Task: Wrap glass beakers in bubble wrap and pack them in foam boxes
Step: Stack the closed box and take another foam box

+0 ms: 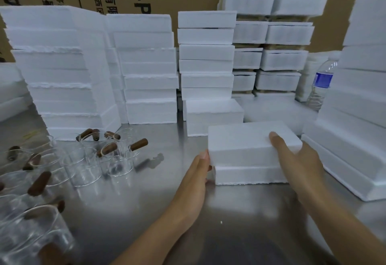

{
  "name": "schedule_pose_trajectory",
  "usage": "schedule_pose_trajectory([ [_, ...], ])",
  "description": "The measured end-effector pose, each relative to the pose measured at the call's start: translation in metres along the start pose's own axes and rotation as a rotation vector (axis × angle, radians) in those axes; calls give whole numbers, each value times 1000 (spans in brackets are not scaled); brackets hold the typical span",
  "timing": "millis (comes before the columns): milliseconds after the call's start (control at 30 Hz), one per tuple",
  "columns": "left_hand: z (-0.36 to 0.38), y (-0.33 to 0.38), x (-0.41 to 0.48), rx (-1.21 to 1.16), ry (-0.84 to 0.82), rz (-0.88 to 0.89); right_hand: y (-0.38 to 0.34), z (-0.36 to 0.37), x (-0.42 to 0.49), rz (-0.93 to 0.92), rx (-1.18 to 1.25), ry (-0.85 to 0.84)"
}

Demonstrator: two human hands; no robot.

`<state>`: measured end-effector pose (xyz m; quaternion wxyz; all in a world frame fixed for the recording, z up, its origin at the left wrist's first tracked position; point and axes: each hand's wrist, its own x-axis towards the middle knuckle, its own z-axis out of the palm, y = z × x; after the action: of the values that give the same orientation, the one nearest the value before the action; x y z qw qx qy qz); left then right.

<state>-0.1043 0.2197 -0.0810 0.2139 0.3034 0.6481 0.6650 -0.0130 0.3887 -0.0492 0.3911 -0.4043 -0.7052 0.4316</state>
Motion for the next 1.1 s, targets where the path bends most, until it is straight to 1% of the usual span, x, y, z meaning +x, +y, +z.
schedule_pose_trajectory([
  [100,0,-2,-2,62,43,14,-8,-3,-9,-161,10,29],
  [233,-2,4,4,40,270,-79,-18,-1,-20,-316,157,-18],
  [367,-12,5,11,132,399,-132,-39,11,-39,-555,246,-127],
  [433,-17,5,13,168,434,-128,-50,21,-48,-633,303,-151],
  [500,-21,8,16,146,493,-69,-58,32,-57,-694,338,-192],
  [567,-26,14,18,54,573,13,-62,44,-68,-786,255,-260],
  [633,-33,23,16,-81,626,72,-65,54,-77,-885,98,-299],
  [733,-44,33,13,-264,643,76,-68,67,-86,-1125,-241,-194],
  [767,-48,36,12,-314,644,66,-67,73,-88,-1177,-320,-157],
  [800,-51,37,12,-346,648,56,-66,78,-89,-1167,-384,-195],
  [833,-53,37,12,-343,659,50,-66,83,-90,-1135,-420,-256],
  [900,-55,34,13,-207,702,64,-57,93,-92,-1067,-433,-382],
  [967,-55,31,13,-69,730,113,-48,101,-92,-1076,-524,-403],
  [1033,-55,27,13,10,747,148,-41,109,-95,-1141,-616,-398],
  [1100,-54,25,13,67,761,173,-35,115,-96,-1165,-617,-474],
])
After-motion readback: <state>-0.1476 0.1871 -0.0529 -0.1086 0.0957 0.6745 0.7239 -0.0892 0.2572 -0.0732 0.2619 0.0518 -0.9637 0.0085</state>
